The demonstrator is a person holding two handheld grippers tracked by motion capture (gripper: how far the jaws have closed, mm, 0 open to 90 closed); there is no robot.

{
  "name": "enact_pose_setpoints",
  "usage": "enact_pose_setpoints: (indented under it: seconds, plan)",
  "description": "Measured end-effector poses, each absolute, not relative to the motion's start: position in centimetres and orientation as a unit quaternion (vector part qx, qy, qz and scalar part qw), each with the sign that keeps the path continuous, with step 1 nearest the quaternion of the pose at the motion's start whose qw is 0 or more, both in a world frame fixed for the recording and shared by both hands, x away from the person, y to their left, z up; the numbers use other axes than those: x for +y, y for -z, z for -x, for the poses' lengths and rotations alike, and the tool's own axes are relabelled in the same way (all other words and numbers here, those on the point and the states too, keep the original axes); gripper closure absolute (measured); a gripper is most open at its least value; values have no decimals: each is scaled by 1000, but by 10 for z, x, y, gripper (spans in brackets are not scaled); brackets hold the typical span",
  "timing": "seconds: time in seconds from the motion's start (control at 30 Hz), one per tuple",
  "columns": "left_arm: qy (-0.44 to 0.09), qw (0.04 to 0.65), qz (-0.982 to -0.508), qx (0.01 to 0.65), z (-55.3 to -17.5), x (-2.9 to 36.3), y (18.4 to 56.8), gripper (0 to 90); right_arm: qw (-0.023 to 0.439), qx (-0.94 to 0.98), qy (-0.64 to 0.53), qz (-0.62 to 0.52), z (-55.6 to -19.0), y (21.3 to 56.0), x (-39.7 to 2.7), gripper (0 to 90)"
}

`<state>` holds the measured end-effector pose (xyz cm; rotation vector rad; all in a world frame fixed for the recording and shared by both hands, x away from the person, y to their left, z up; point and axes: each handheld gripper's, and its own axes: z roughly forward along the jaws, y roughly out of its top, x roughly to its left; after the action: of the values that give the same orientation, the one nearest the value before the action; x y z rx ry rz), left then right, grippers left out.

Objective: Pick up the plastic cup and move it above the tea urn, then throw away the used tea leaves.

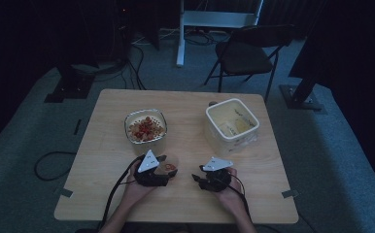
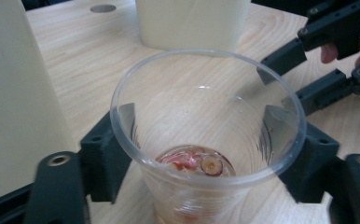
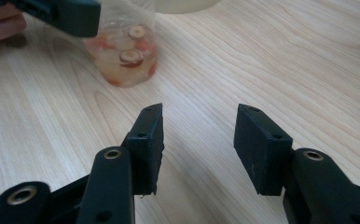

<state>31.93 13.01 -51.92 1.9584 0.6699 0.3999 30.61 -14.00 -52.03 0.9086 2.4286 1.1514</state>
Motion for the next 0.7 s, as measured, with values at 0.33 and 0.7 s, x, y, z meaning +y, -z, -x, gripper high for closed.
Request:
enact_pose_setpoints:
  seconds: [0.33,0.7]
  plan:
    - [-163,500,-800,289,-320,142,515,336,153,842,-396,-334,-307,526,-151,502]
    - [-183,505,-787,302,-312,168,504,340,160,845,-366,-356,-313,538,-160,468]
